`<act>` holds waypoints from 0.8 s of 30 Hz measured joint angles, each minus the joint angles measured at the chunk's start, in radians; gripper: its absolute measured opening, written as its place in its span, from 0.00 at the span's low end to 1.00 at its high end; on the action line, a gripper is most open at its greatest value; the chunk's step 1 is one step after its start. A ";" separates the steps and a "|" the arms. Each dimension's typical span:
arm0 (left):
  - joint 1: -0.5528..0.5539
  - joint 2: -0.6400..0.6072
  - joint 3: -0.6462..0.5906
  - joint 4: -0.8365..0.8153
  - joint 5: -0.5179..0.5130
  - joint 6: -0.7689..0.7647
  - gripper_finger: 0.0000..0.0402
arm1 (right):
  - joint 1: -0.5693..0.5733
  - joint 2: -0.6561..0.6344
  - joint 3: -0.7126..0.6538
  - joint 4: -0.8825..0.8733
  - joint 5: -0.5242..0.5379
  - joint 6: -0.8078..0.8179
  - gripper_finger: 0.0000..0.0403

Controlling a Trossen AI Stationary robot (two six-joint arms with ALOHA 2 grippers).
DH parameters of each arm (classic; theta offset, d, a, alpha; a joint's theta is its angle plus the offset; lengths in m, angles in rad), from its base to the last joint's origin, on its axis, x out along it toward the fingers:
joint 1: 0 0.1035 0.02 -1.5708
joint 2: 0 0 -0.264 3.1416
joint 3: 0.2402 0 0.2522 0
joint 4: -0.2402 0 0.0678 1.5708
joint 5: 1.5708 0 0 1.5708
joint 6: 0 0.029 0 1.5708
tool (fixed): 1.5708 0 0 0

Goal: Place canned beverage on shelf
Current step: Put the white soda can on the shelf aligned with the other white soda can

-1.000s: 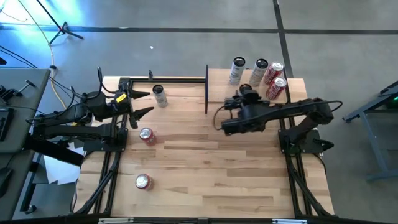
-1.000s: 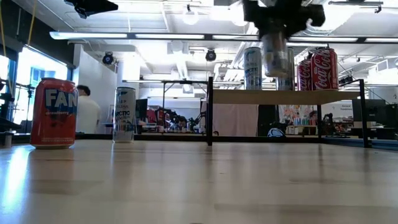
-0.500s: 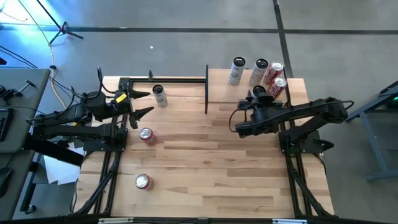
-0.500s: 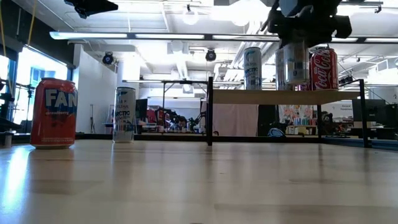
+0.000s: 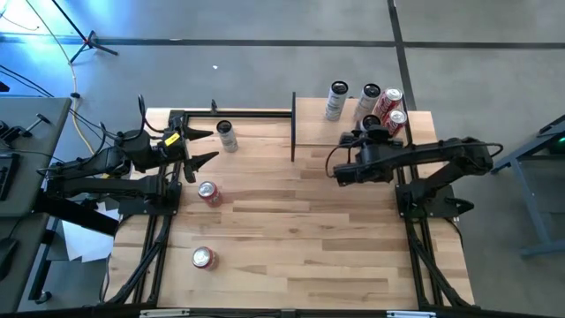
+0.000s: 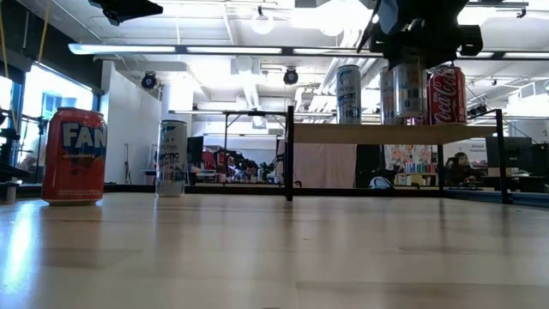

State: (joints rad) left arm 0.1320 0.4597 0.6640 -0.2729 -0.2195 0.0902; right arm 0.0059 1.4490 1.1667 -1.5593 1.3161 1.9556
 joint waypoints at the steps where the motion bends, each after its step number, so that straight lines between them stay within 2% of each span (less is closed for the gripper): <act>1: 0.000 0.000 0.000 0.000 0.000 0.000 0.70 | -0.008 0.000 0.000 0.012 0.001 0.000 0.64; 17: 0.000 0.000 0.000 0.000 0.000 0.000 0.70 | -0.101 0.000 0.000 0.136 -0.009 -0.139 0.64; 24: 0.000 0.000 0.000 0.000 0.000 0.000 0.70 | -0.125 0.000 0.000 0.144 -0.017 -0.143 0.64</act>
State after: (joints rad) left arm 0.1322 0.4597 0.6640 -0.2729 -0.2192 0.0902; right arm -0.1191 1.4490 1.1664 -1.4152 1.2991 1.8130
